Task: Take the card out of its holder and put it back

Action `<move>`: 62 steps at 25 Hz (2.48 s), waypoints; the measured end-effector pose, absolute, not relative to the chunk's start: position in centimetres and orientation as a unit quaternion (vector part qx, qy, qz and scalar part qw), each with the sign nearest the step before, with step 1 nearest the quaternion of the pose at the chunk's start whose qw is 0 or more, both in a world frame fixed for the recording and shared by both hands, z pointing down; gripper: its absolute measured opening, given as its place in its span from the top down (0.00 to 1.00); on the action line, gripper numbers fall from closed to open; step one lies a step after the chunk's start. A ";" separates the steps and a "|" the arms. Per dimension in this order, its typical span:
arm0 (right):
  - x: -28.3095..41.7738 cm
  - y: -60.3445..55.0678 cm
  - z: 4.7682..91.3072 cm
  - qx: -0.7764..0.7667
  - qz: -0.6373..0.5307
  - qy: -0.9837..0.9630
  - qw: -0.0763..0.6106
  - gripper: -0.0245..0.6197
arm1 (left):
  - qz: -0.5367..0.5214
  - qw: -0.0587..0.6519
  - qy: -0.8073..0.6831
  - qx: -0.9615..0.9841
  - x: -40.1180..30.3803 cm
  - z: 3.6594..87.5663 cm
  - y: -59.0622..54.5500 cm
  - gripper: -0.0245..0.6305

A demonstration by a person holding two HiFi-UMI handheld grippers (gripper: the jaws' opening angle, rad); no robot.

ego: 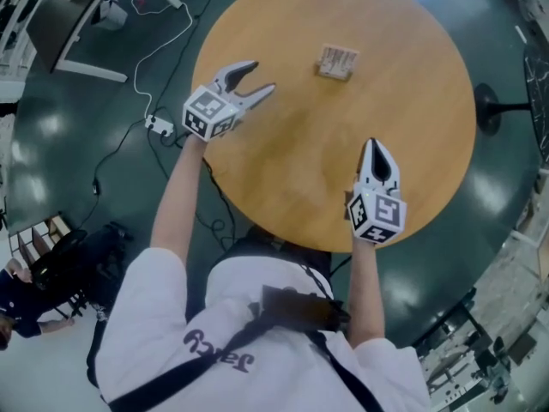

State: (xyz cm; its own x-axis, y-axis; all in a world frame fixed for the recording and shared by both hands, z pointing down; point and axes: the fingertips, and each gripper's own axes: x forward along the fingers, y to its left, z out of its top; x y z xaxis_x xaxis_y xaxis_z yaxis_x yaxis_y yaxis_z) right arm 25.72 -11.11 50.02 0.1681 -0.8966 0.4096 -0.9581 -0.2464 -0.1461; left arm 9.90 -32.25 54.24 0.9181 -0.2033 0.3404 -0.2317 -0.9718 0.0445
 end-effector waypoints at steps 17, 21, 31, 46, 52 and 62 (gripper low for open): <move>27.9 -13.1 52.5 0.745 0.234 -0.620 0.080 0.93 | 0.180 0.055 0.026 0.982 20.6 57.6 -33.1 0.56; 28.2 -13.0 53.4 0.742 0.244 -0.618 0.085 0.93 | 0.177 0.054 0.049 0.982 22.6 57.9 -33.2 0.56; 29.3 -12.5 54.3 0.740 0.257 -0.614 0.093 0.93 | 0.165 0.068 0.104 0.978 28.1 58.6 -32.2 0.59; 29.9 -11.9 55.2 0.744 0.266 -0.606 0.092 0.93 | 0.168 0.063 0.172 0.969 29.3 59.3 -30.7 0.92; 28.8 -11.9 54.8 0.741 0.263 -0.612 0.089 0.93 | 0.182 0.055 0.198 0.962 28.8 59.3 -29.4 0.92; 28.3 -11.3 52.6 0.744 0.241 -0.618 0.083 0.93 | 0.147 0.032 0.178 0.973 27.9 52.5 -31.0 0.92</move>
